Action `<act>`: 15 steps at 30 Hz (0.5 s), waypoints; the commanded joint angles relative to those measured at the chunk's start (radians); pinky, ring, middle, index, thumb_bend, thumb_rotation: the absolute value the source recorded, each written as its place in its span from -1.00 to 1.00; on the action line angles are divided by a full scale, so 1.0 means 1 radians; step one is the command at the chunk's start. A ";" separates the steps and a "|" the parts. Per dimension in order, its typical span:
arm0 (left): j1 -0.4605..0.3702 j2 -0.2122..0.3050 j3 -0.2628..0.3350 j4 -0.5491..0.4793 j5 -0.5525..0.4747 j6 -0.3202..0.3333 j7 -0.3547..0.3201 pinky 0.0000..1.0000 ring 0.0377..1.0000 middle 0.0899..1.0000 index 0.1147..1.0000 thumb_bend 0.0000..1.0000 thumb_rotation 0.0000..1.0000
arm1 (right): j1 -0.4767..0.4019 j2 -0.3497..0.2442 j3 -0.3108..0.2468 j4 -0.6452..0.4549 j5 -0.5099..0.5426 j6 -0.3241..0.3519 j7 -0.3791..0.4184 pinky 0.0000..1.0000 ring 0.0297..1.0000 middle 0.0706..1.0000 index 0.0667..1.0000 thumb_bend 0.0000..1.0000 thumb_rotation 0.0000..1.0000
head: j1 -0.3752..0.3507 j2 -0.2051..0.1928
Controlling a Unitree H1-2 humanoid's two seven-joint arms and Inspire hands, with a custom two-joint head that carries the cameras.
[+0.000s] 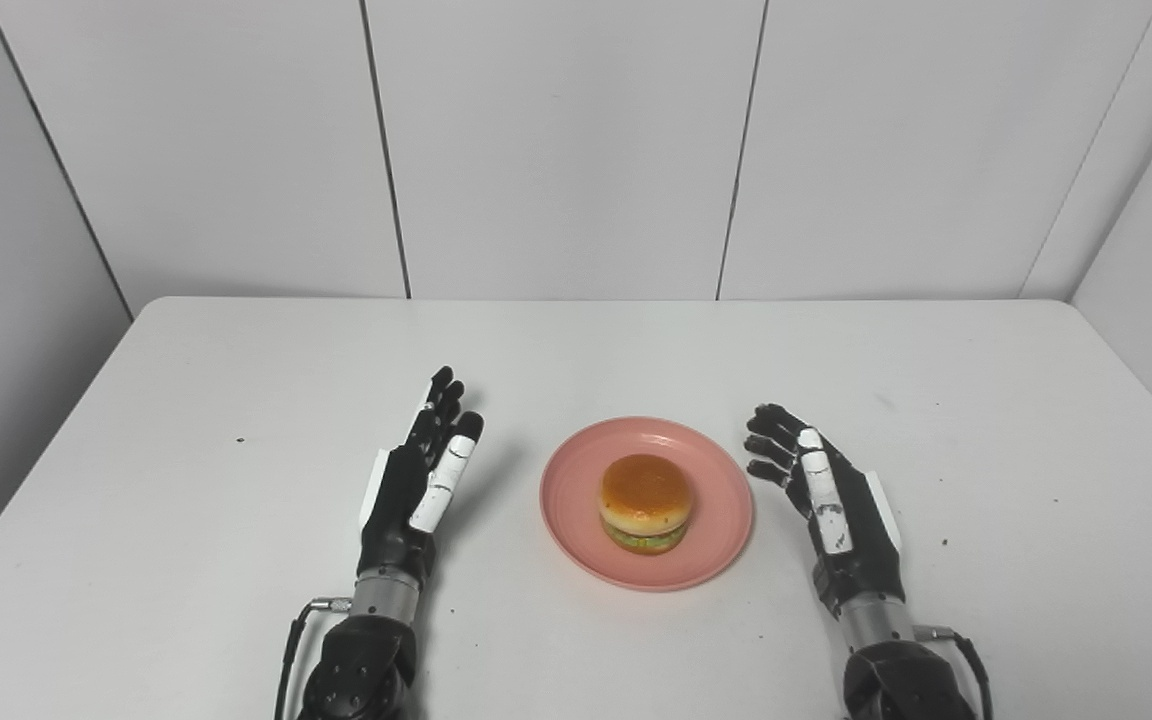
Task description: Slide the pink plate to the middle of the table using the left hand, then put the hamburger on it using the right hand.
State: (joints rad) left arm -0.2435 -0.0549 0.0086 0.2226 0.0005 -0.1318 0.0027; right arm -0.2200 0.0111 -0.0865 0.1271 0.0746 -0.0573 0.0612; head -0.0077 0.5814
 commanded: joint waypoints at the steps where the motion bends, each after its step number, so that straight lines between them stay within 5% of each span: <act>1: -0.007 -0.004 0.001 -0.014 -0.015 0.003 0.002 1.00 0.97 0.92 0.90 0.55 0.56 | -0.024 0.012 -0.002 0.003 0.023 -0.069 -0.003 0.50 0.56 0.53 0.46 0.69 0.86 | 0.000 0.002; 15: -0.007 -0.038 0.012 -0.009 -0.014 0.023 0.040 1.00 0.94 0.89 0.90 0.54 0.53 | -0.016 0.018 -0.010 0.051 0.071 -0.079 -0.022 0.58 0.66 0.66 0.57 0.65 0.88 | 0.006 0.001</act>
State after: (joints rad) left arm -0.2384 -0.0893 0.0205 0.2223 -0.0182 -0.0990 0.0277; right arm -0.2377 0.0236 -0.1045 0.1619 0.1439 -0.1111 0.0349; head -0.0031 0.5814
